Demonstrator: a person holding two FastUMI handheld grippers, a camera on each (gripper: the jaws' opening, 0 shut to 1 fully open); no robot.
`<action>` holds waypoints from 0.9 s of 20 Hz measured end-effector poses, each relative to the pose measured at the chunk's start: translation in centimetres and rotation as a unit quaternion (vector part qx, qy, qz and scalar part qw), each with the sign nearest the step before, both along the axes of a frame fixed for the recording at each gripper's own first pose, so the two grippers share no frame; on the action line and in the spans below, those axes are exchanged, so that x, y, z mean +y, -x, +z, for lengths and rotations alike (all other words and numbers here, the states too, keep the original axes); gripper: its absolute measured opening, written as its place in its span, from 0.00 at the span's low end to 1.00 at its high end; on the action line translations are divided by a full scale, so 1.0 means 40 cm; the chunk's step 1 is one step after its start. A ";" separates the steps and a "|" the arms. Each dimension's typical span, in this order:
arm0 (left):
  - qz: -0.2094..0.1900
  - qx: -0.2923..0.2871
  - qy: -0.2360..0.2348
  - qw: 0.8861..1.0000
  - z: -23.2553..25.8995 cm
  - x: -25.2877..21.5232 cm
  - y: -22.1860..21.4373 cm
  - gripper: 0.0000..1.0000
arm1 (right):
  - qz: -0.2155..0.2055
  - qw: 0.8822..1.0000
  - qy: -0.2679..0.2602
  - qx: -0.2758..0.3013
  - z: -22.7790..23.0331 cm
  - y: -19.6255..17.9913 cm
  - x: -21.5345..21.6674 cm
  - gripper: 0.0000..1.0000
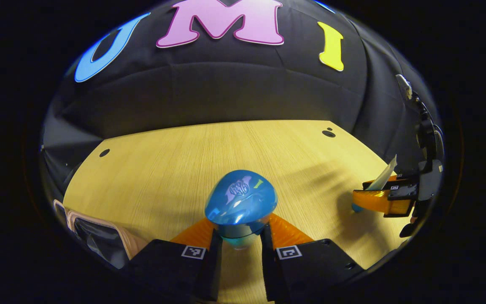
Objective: First open the suitcase, pack the skin care products into it, and then close the suitcase.
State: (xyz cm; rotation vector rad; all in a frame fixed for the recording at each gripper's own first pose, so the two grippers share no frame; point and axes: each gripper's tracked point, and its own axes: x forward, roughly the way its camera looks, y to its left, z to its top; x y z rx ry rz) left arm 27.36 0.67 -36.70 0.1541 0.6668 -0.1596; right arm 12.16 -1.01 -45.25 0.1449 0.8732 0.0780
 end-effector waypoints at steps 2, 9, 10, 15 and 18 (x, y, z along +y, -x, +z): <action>-0.007 0.027 0.001 1.000 0.017 -0.001 0.002 0.45 | -0.003 1.000 0.000 -0.005 0.026 0.010 -0.010 0.47; -0.023 0.046 0.061 0.997 0.285 0.055 0.100 0.42 | -0.007 0.999 -0.016 -0.049 0.196 0.053 0.002 0.48; -0.028 0.067 0.062 0.995 0.313 0.086 0.146 0.45 | -0.002 0.998 -0.023 -0.055 0.222 0.055 0.024 0.47; 0.053 0.206 0.029 0.977 0.285 0.375 0.369 0.46 | 0.043 0.993 -0.065 -0.088 0.336 0.071 0.219 0.47; 0.098 0.279 0.011 0.955 0.212 0.483 0.471 0.42 | 0.068 0.989 -0.089 -0.092 0.384 0.079 0.336 0.47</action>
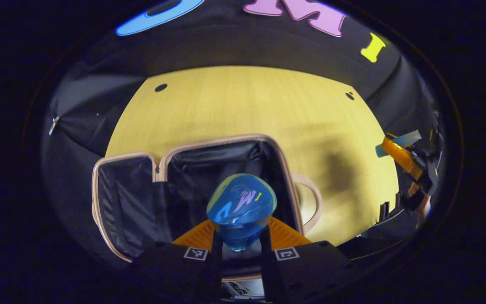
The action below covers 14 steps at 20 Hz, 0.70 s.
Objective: First open the suitcase, pack the skin care products into it, and then close the suitcase.
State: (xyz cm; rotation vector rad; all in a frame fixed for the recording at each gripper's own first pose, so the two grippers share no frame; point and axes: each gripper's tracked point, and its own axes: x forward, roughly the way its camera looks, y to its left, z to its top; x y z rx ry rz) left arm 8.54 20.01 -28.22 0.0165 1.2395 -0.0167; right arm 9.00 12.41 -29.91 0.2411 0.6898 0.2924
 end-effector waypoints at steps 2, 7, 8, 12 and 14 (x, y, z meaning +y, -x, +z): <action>0.024 0.037 0.016 0.999 -0.047 0.005 0.036 0.42 | 0.027 0.999 -0.007 -0.022 0.071 0.012 0.079 0.47; 0.037 0.117 -0.041 0.992 -0.167 0.021 0.076 0.39 | 0.062 0.997 -0.029 -0.019 0.123 0.049 0.181 0.47; 0.036 0.122 -0.044 0.991 -0.188 0.026 0.072 0.43 | 0.064 0.997 -0.030 -0.015 0.125 0.057 0.191 0.47; 0.043 0.123 -0.039 0.991 -0.218 0.036 0.070 0.43 | 0.075 0.997 -0.015 -0.004 0.122 0.075 0.233 0.47; 0.042 0.114 -0.026 0.992 -0.224 0.031 0.070 0.46 | 0.083 0.996 -0.012 0.003 0.122 0.090 0.263 0.47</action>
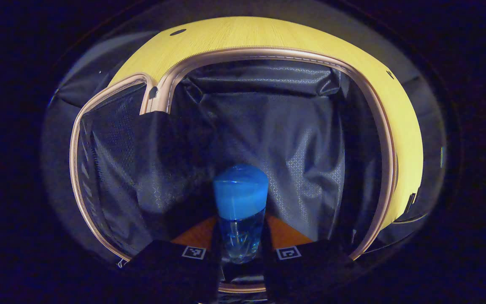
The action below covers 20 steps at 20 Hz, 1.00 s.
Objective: First open the suitcase, pack the skin care products into it, and then close the suitcase.
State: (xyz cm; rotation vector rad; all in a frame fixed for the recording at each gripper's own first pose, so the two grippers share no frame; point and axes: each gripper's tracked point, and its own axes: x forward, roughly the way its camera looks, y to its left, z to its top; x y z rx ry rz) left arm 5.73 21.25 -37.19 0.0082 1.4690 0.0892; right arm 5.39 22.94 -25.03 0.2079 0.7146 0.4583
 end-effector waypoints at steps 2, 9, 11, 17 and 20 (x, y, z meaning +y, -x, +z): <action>0.002 -0.009 0.004 1.000 0.005 0.009 0.008 0.50 | 0.007 1.000 0.010 0.004 0.001 0.009 0.017 0.47; -0.008 -0.118 0.047 0.992 0.170 -0.036 -0.019 0.81 | 0.061 0.997 -0.013 0.052 0.000 0.052 0.174 0.47; -0.009 -0.163 0.070 0.984 0.251 -0.033 -0.021 0.80 | 0.074 0.991 -0.048 0.102 -0.008 0.078 0.260 0.47; -0.005 -0.244 0.046 0.969 0.393 0.167 0.079 0.80 | 0.076 0.969 -0.020 0.235 -0.179 0.122 0.416 0.48; 0.049 -0.234 0.039 0.970 0.390 0.323 0.172 0.81 | 0.060 0.952 0.019 0.300 -0.260 0.168 0.457 0.48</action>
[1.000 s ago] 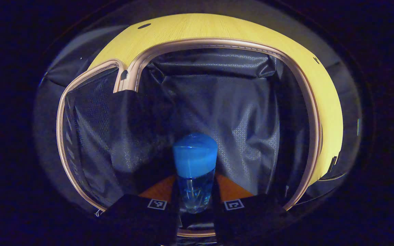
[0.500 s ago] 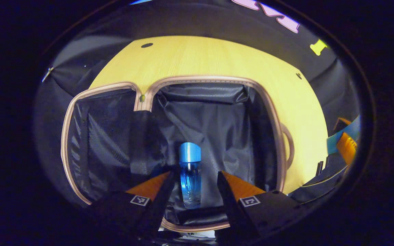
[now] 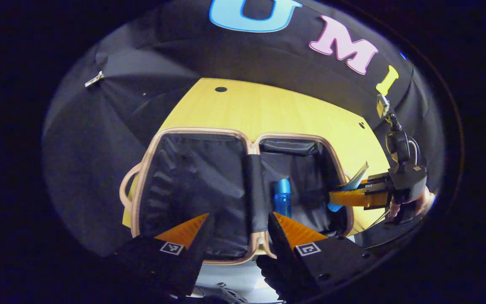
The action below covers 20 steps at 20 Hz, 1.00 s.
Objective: First open the suitcase, pack the skin care products into it, and then close the suitcase.
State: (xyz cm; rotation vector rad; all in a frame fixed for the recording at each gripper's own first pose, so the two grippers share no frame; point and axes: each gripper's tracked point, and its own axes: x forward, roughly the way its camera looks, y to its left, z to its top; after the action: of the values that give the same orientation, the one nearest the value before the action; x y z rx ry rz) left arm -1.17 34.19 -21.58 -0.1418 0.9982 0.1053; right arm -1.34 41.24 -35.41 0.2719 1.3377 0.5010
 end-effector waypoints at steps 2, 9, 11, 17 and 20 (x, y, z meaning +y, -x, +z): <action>0.058 0.001 0.019 0.998 -0.010 0.084 0.039 0.83 | -0.015 0.999 0.020 0.046 -0.045 0.027 0.023 0.48; 0.161 -0.005 0.046 0.986 -0.031 0.345 0.113 0.84 | -0.062 0.987 0.053 0.141 -0.118 0.087 0.038 0.48; 0.172 0.000 0.037 0.984 -0.034 0.406 0.117 0.84 | -0.069 0.984 0.053 0.154 -0.113 0.093 0.042 0.49; 0.200 0.012 0.025 0.979 -0.047 0.515 0.100 0.84 | -0.091 0.987 0.022 0.132 -0.052 0.079 0.050 0.70; 0.206 0.016 0.025 0.978 -0.057 0.554 0.082 0.83 | -0.096 0.992 0.007 0.081 0.004 0.046 0.037 0.84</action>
State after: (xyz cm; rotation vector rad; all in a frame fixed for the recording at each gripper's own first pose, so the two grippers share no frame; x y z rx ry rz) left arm -4.46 56.36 -23.85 -0.3932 0.9934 0.4636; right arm -3.20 42.71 -35.24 0.4326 1.4546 0.3137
